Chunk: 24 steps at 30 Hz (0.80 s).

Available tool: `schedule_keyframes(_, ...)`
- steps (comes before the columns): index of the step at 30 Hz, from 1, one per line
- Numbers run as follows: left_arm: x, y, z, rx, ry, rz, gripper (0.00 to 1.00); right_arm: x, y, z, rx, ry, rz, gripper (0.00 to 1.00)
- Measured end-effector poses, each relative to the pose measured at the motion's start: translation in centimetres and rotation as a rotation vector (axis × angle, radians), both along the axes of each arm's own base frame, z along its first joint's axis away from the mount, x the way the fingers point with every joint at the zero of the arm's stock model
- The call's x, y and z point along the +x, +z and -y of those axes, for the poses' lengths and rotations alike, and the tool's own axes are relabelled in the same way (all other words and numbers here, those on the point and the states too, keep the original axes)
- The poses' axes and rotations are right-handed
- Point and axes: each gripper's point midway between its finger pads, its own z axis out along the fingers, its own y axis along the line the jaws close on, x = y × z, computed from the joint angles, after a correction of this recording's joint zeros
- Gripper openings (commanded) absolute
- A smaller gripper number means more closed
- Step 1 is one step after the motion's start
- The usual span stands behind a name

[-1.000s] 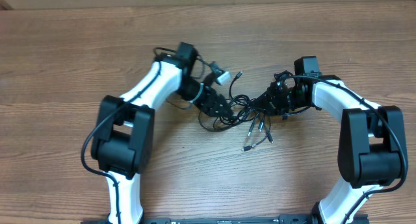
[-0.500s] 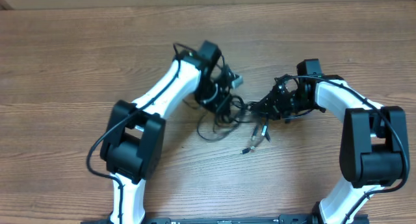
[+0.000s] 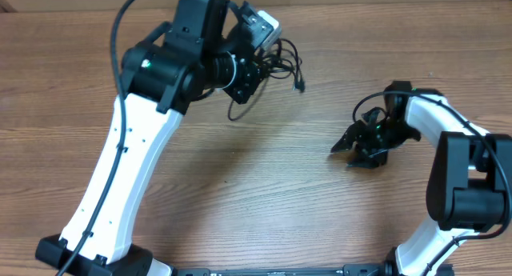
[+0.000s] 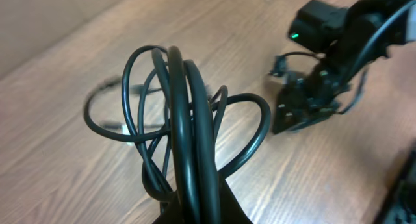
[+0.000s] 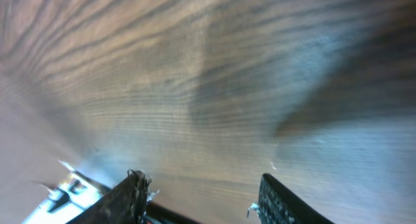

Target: Untangle cables

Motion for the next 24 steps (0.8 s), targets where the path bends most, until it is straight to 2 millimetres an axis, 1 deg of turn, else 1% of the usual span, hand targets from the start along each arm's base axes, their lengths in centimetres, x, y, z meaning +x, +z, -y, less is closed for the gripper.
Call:
schedule_keyframes(2, 0.1, -0.3, -0.4, 0.020, 0.016, -0.001, 0.06, 0.6, 1.7, 0.5, -0.006, 0.040, 0.031, 0.56)
schedule_keyframes(3, 0.2, -0.7, -0.4, 0.027, 0.019, -0.015, 0.07, 1.0, 2.6, 0.6, -0.010, 0.057, 0.055, 0.68)
schedule_keyframes(4, 0.2, -1.3, -0.4, 0.036, 0.019, -0.036, 0.07, 1.7, 3.8, 0.7, -0.014, 0.070, 0.091, 1.00)
schedule_keyframes(8, -0.1, -3.1, -0.5, 0.062, 0.022, -0.106, 0.09, 4.3, 7.6, 0.9, -0.032, 0.109, 0.266, 1.00)
schedule_keyframes(10, -0.3, -3.8, -0.6, 0.067, 0.034, -0.145, 0.10, 5.3, 8.7, 1.0, -0.040, 0.118, 0.331, 1.00)
schedule_keyframes(12, -0.6, -4.3, -0.7, 0.071, 0.051, -0.182, 0.10, 5.7, 8.9, 1.1, -0.042, 0.123, 0.358, 1.00)
schedule_keyframes(17, -1.7, -6.3, -1.1, 0.101, 0.088, -0.303, 0.08, 7.5, 9.0, 1.2, -0.055, 0.131, 0.446, 1.00)
schedule_keyframes(19, -2.1, -7.7, -1.3, 0.125, 0.101, -0.370, 0.06, 8.1, 9.0, 1.3, -0.059, 0.131, 0.474, 1.00)
schedule_keyframes(24, -2.2, -10.0, -0.7, 0.137, 0.103, -0.468, 0.06, 9.5, 9.3, 1.4, -0.068, 0.131, 0.537, 1.00)
